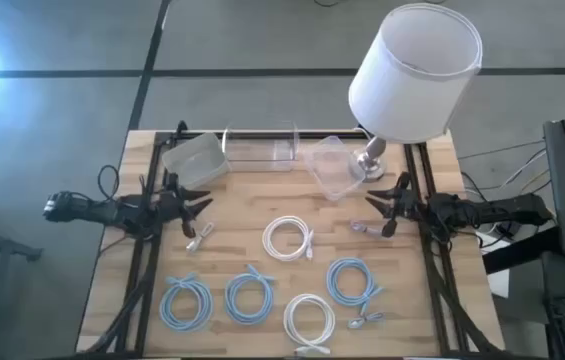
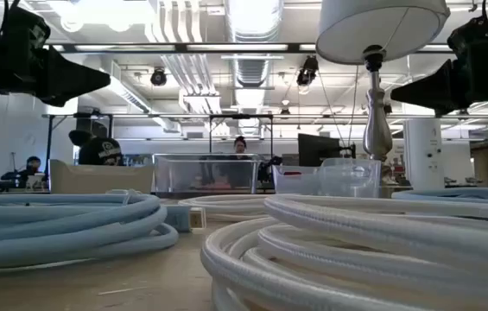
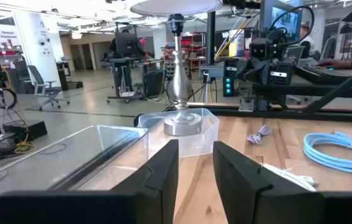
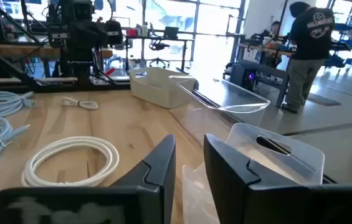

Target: Pick & Place USB Port

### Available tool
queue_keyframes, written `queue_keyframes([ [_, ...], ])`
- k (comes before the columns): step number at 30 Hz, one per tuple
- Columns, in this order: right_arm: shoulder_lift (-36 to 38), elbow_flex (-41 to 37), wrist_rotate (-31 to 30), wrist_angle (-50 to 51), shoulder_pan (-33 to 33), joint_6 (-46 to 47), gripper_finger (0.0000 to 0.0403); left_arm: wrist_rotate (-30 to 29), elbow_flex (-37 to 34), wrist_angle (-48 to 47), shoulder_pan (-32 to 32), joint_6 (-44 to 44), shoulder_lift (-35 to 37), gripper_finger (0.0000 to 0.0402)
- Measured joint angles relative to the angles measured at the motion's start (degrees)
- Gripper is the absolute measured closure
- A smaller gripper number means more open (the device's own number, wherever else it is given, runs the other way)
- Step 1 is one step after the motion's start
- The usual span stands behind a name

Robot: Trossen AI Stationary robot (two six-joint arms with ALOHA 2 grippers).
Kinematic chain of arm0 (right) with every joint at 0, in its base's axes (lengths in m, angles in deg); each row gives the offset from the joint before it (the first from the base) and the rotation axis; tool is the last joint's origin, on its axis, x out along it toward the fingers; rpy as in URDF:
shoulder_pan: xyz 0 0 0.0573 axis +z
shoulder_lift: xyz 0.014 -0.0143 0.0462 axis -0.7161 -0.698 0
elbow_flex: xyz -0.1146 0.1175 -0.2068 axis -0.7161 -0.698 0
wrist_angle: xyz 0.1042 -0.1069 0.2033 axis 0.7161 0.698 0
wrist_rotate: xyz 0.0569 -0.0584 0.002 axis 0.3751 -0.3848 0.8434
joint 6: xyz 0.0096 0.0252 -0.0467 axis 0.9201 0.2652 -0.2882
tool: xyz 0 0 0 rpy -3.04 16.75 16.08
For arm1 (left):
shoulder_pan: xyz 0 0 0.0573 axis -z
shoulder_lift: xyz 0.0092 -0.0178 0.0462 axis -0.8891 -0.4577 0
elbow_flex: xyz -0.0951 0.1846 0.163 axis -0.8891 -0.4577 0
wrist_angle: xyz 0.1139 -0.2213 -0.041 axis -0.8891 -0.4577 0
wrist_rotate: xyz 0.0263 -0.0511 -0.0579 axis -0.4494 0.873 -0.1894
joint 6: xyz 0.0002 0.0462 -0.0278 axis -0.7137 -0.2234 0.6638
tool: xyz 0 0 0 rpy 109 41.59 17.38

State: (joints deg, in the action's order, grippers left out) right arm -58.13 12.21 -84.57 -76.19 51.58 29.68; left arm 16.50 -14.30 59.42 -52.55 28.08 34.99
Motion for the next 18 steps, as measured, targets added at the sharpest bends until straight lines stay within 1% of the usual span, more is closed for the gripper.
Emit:
queue_keyframes([
  [6, 0.00, -0.02, -0.01, 0.02, 0.01, -0.02, 0.0317, 0.00, 0.00, -0.01, 0.00, 0.00, -0.01, 0.0298],
  [18, 0.00, 0.00, 0.00, 0.02, 0.02, 0.09, 0.0335, 0.00, -0.01, 0.00, -0.01, 0.00, 0.00, 0.0298],
])
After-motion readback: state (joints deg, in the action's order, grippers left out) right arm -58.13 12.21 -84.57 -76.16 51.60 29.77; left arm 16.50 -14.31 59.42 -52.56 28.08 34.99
